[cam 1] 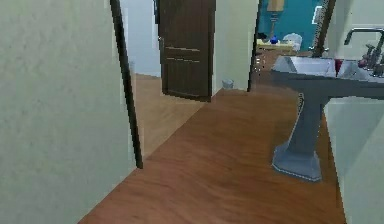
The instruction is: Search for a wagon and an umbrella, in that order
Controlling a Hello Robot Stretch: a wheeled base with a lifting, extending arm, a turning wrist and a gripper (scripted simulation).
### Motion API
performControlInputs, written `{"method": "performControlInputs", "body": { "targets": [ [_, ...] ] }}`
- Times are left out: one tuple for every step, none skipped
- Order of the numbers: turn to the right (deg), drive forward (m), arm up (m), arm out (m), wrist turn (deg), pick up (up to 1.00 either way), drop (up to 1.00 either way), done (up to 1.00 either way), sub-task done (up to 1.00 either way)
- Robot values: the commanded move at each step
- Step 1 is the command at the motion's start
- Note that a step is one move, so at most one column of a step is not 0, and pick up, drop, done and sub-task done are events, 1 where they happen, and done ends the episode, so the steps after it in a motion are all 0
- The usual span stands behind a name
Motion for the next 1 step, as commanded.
{"method": "performControlInputs", "body": {
  "targets": [
    [0.0,1.0,0.0,0.0,0.0,0.0,0.0,0.0,0.0]
  ]
}}
